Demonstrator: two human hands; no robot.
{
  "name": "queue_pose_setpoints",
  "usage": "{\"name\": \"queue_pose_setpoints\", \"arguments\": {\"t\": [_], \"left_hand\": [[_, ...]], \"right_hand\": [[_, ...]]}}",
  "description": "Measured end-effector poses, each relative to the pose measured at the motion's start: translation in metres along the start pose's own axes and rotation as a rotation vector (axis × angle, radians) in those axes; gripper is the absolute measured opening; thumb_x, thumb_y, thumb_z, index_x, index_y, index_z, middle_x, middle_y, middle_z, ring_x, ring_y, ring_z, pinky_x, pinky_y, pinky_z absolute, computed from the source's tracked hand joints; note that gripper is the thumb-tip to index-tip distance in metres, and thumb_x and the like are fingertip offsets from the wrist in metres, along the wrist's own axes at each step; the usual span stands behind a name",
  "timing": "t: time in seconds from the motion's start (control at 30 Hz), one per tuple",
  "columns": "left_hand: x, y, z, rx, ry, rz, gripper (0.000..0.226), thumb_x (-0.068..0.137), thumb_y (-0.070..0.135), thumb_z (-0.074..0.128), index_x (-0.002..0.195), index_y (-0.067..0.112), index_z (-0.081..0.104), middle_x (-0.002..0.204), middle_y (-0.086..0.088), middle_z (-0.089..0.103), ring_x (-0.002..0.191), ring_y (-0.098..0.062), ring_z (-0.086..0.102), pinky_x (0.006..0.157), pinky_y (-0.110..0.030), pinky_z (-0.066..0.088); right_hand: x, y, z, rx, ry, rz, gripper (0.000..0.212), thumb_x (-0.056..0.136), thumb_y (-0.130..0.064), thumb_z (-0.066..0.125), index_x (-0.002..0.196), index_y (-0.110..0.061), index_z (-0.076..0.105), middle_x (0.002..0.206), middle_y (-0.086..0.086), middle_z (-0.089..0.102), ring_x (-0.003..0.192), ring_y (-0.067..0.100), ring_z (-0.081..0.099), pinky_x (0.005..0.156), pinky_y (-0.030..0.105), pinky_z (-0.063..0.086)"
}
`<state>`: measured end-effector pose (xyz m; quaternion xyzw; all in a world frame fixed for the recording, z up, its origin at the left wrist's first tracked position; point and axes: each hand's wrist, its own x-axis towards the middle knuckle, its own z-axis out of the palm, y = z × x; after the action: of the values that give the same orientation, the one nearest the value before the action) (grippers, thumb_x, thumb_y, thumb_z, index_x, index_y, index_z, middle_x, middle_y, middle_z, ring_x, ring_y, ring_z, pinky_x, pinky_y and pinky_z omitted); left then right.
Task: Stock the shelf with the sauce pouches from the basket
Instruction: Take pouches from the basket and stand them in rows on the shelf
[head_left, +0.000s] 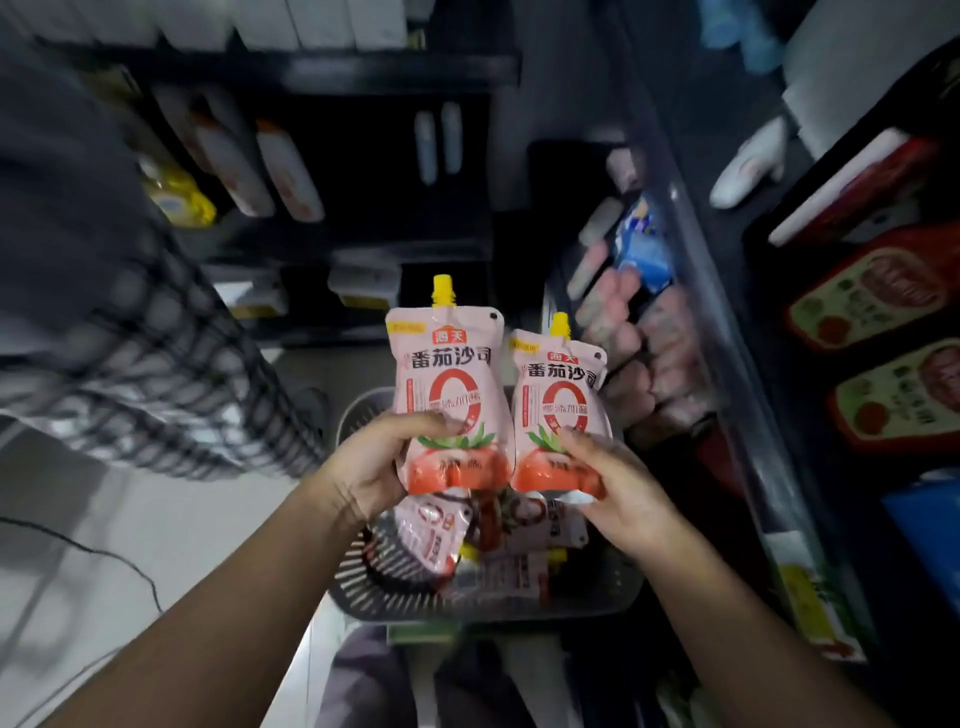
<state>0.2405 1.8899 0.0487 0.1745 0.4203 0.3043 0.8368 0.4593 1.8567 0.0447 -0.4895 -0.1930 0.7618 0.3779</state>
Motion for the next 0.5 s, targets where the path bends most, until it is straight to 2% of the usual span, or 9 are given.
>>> {"name": "queue_pose_setpoints", "arguments": {"t": [0.07,0.1,0.17,0.23,0.3,0.37,0.5], "left_hand": [[-0.012,0.018,0.011,0.044,-0.004,0.021,0.028,0.062,-0.005,0.063,0.083,0.008,0.075,0.084,-0.013,0.074,0.071,-0.024,0.072,0.069,-0.038,0.060],[-0.019,0.027,0.017,0.072,-0.014,0.037,0.032,0.063,-0.005,0.062,0.091,0.006,0.071,0.088,-0.013,0.074,0.074,-0.025,0.072,0.071,-0.040,0.059],[-0.034,0.046,0.030,0.119,-0.042,0.076,0.037,0.064,-0.005,0.062,0.099,0.006,0.066,0.092,-0.014,0.073,0.077,-0.026,0.071,0.076,-0.043,0.057],[-0.048,0.066,0.043,0.163,-0.062,0.123,0.037,0.063,-0.004,0.063,0.099,0.007,0.066,0.091,-0.013,0.074,0.077,-0.026,0.072,0.076,-0.043,0.056],[-0.063,0.085,0.056,0.209,-0.090,0.166,0.038,0.062,-0.004,0.064,0.098,0.006,0.066,0.090,-0.013,0.074,0.075,-0.025,0.072,0.073,-0.042,0.058],[-0.079,0.105,0.069,0.261,-0.145,0.202,0.041,0.060,-0.004,0.066,0.100,0.005,0.065,0.090,-0.014,0.074,0.075,-0.025,0.072,0.068,-0.039,0.060],[-0.116,0.140,0.096,0.365,-0.283,0.252,0.063,0.033,0.014,0.093,0.092,0.006,0.073,0.091,-0.016,0.075,0.078,-0.027,0.073,0.064,-0.036,0.060]], "right_hand": [[-0.007,-0.018,0.013,0.062,0.020,-0.069,0.058,0.033,-0.034,0.094,0.082,-0.010,0.077,0.081,0.008,0.076,0.069,0.018,0.073,0.055,0.026,0.057],[-0.013,-0.027,0.021,0.069,0.026,-0.095,0.059,0.032,-0.032,0.094,0.084,-0.010,0.076,0.083,0.011,0.076,0.069,0.021,0.073,0.054,0.028,0.058],[-0.028,-0.046,0.038,0.048,0.070,-0.133,0.047,0.048,-0.023,0.085,0.090,-0.008,0.071,0.081,0.012,0.075,0.066,0.022,0.073,0.050,0.030,0.057],[-0.041,-0.061,0.054,0.027,0.125,-0.204,0.042,0.061,-0.015,0.073,0.102,-0.007,0.066,0.089,0.013,0.075,0.070,0.023,0.073,0.052,0.031,0.057],[-0.056,-0.074,0.072,0.007,0.178,-0.296,0.046,0.065,-0.013,0.071,0.110,-0.008,0.063,0.100,0.015,0.073,0.076,0.023,0.073,0.055,0.032,0.058],[-0.074,-0.086,0.089,-0.021,0.213,-0.407,0.045,0.067,-0.013,0.071,0.110,-0.011,0.063,0.100,0.013,0.073,0.079,0.023,0.073,0.059,0.032,0.058],[-0.120,-0.111,0.123,-0.115,0.252,-0.606,0.036,0.073,-0.014,0.069,0.108,-0.014,0.063,0.095,0.008,0.075,0.085,0.025,0.073,0.065,0.033,0.058]]}}
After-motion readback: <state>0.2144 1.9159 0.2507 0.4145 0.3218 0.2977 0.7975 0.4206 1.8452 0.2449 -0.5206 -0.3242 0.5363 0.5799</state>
